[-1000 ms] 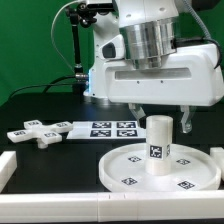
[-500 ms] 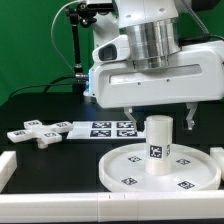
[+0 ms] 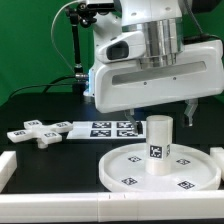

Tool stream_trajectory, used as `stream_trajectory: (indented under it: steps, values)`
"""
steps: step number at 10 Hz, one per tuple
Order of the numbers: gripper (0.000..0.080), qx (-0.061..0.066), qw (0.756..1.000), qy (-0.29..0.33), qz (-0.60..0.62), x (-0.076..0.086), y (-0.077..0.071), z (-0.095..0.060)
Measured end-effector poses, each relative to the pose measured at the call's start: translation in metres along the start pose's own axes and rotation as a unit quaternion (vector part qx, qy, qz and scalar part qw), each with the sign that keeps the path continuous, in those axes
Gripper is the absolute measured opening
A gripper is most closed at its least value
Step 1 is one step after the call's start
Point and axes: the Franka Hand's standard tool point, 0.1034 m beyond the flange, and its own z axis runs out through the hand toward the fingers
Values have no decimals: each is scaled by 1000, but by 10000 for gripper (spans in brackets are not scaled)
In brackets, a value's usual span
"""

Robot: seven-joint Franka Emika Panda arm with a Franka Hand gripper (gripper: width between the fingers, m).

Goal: Assemble round table

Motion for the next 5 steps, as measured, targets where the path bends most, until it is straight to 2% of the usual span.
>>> stream_trajectory:
  steps: [3,4,5]
  values:
    - [649,-1,996,0,-93,0,1,0]
    - [649,-4,992,-1,-127,0,1,1]
    - [649,-17,978,-1,-206,0,-2,3]
